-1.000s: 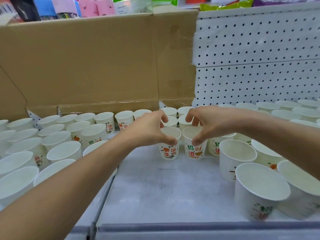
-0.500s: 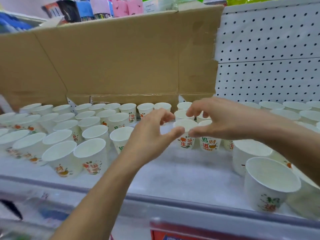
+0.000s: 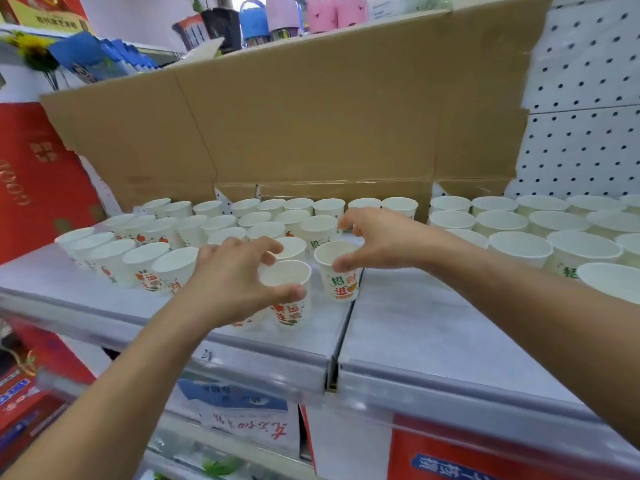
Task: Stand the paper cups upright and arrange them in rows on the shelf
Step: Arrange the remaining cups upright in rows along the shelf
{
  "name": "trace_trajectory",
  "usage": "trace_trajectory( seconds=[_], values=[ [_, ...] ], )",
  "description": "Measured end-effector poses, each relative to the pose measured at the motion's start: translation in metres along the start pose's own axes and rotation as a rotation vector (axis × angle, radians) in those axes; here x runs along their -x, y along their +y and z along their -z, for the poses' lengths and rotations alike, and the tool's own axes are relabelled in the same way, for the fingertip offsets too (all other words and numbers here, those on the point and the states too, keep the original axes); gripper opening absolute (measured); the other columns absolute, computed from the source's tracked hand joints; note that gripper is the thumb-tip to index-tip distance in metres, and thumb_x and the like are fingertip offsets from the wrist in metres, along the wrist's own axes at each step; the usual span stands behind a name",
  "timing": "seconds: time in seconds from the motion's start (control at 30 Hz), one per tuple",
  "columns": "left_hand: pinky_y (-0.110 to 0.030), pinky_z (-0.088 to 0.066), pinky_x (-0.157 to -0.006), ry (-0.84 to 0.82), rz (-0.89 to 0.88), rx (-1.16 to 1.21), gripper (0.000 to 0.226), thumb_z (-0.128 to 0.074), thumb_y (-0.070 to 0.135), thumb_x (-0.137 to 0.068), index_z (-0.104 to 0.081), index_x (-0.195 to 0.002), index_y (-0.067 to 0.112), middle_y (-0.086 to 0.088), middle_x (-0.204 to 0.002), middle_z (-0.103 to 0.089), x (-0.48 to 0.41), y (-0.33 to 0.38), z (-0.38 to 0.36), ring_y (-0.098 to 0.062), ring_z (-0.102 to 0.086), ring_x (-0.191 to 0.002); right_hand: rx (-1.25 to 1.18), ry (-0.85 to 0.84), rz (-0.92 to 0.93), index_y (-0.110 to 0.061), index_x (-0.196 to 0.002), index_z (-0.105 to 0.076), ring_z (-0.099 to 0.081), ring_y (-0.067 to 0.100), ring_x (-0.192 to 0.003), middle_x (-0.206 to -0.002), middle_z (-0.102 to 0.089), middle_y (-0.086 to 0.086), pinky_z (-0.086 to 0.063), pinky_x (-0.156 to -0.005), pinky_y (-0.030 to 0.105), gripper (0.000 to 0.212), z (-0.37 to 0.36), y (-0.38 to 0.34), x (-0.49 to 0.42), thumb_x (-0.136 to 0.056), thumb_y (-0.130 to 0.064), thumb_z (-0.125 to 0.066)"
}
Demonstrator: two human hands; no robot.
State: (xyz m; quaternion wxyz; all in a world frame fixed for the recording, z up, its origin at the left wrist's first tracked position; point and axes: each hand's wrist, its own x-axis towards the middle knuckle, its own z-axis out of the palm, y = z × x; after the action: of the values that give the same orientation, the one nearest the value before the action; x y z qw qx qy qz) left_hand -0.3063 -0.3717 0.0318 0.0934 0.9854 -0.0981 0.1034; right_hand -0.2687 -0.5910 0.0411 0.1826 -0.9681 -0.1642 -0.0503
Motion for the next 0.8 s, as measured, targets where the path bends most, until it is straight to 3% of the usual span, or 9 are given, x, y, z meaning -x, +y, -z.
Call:
trace_trajectory(
  seconds=[0.17, 0.43, 0.57, 0.67, 0.8],
  values=[
    [-0.035, -0.025, -0.093, 0.015, -0.031, 0.027, 0.073, -0.066, 0.073, -0.065, -0.049, -0.127, 0.038, 0.018, -0.118, -0.062, -0.009, -0.009, -0.002, -0.009, -0.048, -0.116, -0.022, -0.019, -0.048, -0.025, -0.133, -0.047, -0.054, 0.018, -0.113, -0.13, -0.054, -0.002, -0.049, -0.094, 0.038, 0.075, -0.012, -0.008, -0.012, -0.069, -0.053, -0.076],
    [-0.038, -0.035, -0.093, 0.083, -0.095, 0.087, 0.062, -0.068, 0.07, -0.064, -0.054, -0.115, 0.038, 0.018, -0.104, -0.064, -0.013, -0.002, -0.002, -0.008, -0.056, -0.101, -0.029, 0.045, -0.092, -0.029, -0.125, -0.049, -0.055, 0.015, -0.103, -0.116, -0.057, -0.008, -0.049, -0.088, 0.037, 0.068, 0.012, -0.007, 0.0, -0.067, -0.049, -0.078],
    [-0.038, -0.049, -0.086, 0.084, -0.197, 0.292, 0.062, -0.07, 0.066, -0.061, -0.058, -0.112, 0.035, 0.017, -0.1, -0.063, -0.017, 0.034, 0.0, -0.005, -0.058, -0.09, -0.06, 0.126, -0.183, -0.031, -0.128, -0.048, -0.055, 0.003, -0.091, -0.113, -0.058, -0.01, -0.043, -0.07, 0.024, 0.072, 0.064, 0.027, 0.047, -0.066, -0.047, -0.082],
    [-0.032, -0.052, -0.076, 0.036, -0.289, 0.368, 0.063, -0.072, 0.065, -0.062, -0.057, -0.114, 0.034, 0.015, -0.103, -0.063, -0.026, 0.073, -0.009, -0.003, -0.057, -0.087, -0.019, 0.178, -0.295, -0.031, -0.127, -0.05, -0.055, 0.004, -0.089, -0.111, -0.06, -0.008, -0.044, -0.073, 0.029, 0.073, 0.088, 0.055, 0.087, -0.064, -0.046, -0.083],
    [-0.029, -0.051, -0.076, -0.051, -0.384, 0.389, 0.063, -0.074, 0.063, -0.064, -0.057, -0.115, 0.032, 0.012, -0.106, -0.062, -0.033, 0.123, -0.026, -0.005, -0.057, -0.088, 0.045, 0.156, -0.419, -0.033, -0.126, -0.048, -0.053, 0.001, -0.086, -0.109, -0.059, -0.009, -0.045, -0.076, 0.031, 0.076, 0.086, 0.08, 0.121, -0.061, -0.048, -0.084]
  ],
)
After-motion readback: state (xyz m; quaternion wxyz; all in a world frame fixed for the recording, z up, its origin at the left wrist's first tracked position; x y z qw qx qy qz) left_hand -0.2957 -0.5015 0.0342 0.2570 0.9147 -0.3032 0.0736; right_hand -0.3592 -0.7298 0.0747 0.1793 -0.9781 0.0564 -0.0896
